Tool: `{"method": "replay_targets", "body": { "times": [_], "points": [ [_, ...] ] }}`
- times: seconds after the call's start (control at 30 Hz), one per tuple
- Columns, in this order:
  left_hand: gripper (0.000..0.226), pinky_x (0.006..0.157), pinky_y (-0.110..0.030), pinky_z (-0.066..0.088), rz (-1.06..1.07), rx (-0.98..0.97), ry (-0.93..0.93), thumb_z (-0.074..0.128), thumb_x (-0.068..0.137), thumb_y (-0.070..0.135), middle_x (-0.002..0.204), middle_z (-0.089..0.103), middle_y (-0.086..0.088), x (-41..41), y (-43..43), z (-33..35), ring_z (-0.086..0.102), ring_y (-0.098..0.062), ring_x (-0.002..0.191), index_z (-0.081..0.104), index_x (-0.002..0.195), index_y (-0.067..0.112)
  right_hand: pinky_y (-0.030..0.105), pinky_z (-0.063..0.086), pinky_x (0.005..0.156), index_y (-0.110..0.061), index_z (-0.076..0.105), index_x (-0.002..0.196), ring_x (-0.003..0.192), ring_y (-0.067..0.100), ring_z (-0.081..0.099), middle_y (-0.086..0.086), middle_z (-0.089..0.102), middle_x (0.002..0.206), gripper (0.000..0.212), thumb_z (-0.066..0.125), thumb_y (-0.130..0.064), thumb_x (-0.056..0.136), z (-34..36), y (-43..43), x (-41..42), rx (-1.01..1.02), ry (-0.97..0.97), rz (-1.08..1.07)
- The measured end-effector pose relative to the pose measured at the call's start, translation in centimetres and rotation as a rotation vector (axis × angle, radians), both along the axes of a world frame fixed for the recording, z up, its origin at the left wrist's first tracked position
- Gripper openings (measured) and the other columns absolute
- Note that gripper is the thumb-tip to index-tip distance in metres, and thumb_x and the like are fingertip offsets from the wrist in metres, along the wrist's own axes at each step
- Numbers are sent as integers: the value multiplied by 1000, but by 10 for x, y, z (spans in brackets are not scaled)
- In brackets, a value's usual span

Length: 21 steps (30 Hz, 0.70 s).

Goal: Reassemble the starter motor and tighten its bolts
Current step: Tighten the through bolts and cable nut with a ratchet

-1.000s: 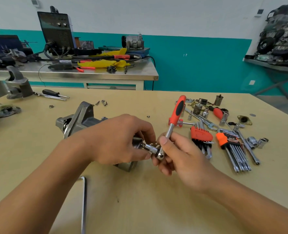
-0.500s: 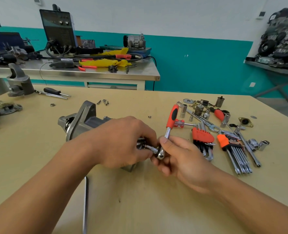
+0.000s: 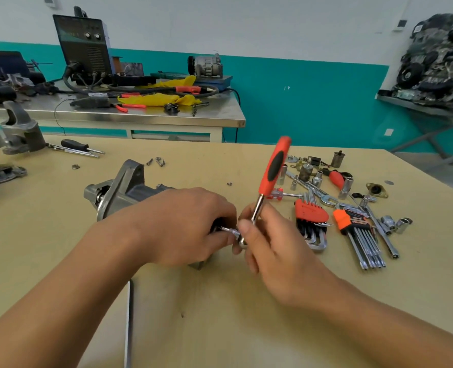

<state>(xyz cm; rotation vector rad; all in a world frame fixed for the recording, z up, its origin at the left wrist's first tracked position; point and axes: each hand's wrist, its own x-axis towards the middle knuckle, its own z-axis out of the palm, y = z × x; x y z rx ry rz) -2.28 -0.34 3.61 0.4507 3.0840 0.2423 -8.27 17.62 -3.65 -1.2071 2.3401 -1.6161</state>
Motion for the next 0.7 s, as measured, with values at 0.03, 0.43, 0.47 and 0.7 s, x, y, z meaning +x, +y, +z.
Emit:
{"method": "replay_targets", "body": {
  "times": [0.03,0.43,0.47,0.7],
  "points": [
    [19,79,-34,47,3,-26,18,50,98,48,96,60,14,1,0,0,55,-6,88,63,102,35,28,41,47,-18,53,93,47,14,52,-2,65,66,24,42,-34,107,3,-5,1,-78,-353,-3],
    [32,73,-32,45,12,-14,-65,38,97,55,86,60,12,-2,-1,1,54,-4,79,61,97,33,32,43,54,-23,54,94,56,12,52,-9,58,67,22,44,-40,103,1,8,-3,148,351,13],
    [32,74,-33,45,18,-22,-59,39,97,54,87,61,13,-2,-1,0,54,-4,80,62,99,33,28,43,52,-23,55,92,52,10,52,-9,63,67,23,43,-38,105,2,3,0,55,104,11],
    [26,72,-29,42,4,-49,-65,41,101,51,89,61,14,-3,-1,-1,55,-4,84,60,99,35,25,38,42,-10,56,94,38,16,49,3,66,61,36,38,-40,107,6,-9,1,-26,-705,33]
  ]
}}
